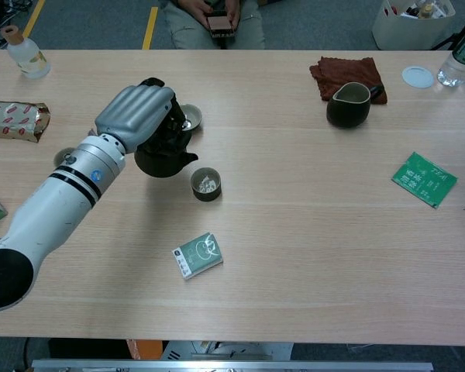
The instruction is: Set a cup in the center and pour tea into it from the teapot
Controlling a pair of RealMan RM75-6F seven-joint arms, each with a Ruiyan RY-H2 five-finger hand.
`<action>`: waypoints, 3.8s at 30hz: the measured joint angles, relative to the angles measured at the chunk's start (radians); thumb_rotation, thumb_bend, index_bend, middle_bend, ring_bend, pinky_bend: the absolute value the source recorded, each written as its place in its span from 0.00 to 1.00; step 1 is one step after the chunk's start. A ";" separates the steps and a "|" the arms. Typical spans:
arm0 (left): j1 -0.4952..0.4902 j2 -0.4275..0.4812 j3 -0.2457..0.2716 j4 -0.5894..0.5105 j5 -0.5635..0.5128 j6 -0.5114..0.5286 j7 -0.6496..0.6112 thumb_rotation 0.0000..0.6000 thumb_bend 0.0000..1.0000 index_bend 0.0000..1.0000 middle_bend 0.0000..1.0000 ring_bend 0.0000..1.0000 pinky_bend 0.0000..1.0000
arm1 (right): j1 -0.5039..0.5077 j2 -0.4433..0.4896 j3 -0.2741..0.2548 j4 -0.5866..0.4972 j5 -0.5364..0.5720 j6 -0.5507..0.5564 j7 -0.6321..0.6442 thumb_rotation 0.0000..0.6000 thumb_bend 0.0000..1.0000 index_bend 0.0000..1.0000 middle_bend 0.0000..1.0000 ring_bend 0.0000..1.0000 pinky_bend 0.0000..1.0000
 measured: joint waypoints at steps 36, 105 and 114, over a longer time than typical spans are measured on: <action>0.056 -0.029 -0.001 0.280 -0.008 -0.051 -0.425 1.00 0.45 0.83 0.94 0.75 0.11 | -0.009 -0.020 0.002 0.025 0.007 -0.022 0.029 1.00 0.29 0.02 0.12 0.00 0.03; 0.058 0.066 0.010 0.169 -0.125 -0.130 -0.331 0.41 0.45 0.24 0.23 0.11 0.10 | -0.013 -0.027 0.011 0.049 0.005 -0.028 0.078 1.00 0.29 0.02 0.12 0.00 0.03; 0.053 0.085 0.014 0.152 -0.149 -0.139 -0.326 0.38 0.45 0.23 0.18 0.08 0.09 | -0.016 -0.024 0.010 0.047 0.002 -0.026 0.085 1.00 0.29 0.02 0.12 0.00 0.03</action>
